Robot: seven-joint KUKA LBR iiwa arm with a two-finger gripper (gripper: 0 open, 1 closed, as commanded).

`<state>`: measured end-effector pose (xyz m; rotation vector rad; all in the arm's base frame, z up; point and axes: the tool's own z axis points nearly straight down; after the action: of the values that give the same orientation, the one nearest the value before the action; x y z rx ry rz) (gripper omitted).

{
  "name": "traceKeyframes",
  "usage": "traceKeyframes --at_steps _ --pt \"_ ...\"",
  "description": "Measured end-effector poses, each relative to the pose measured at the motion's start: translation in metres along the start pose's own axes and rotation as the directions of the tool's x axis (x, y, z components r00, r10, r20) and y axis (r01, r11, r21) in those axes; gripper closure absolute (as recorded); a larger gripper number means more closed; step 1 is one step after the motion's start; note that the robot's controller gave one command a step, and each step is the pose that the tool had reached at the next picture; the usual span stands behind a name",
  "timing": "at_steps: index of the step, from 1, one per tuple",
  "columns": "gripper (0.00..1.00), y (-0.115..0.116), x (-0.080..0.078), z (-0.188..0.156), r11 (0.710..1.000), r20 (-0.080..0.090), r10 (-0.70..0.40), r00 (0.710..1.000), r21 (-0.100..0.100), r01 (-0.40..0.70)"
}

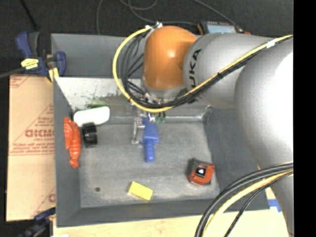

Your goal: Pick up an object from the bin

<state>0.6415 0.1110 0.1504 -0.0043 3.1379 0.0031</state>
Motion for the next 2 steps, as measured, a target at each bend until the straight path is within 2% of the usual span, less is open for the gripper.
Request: traceKeyframes --at_steps 1,2 --pt "0.0 -0.032 -0.002 0.009 0.959 -0.001 -0.283 0.959 0.001 0.283" --pt "0.0 -0.066 0.0 0.017 0.885 -0.003 -0.467 0.885 0.001 0.467"
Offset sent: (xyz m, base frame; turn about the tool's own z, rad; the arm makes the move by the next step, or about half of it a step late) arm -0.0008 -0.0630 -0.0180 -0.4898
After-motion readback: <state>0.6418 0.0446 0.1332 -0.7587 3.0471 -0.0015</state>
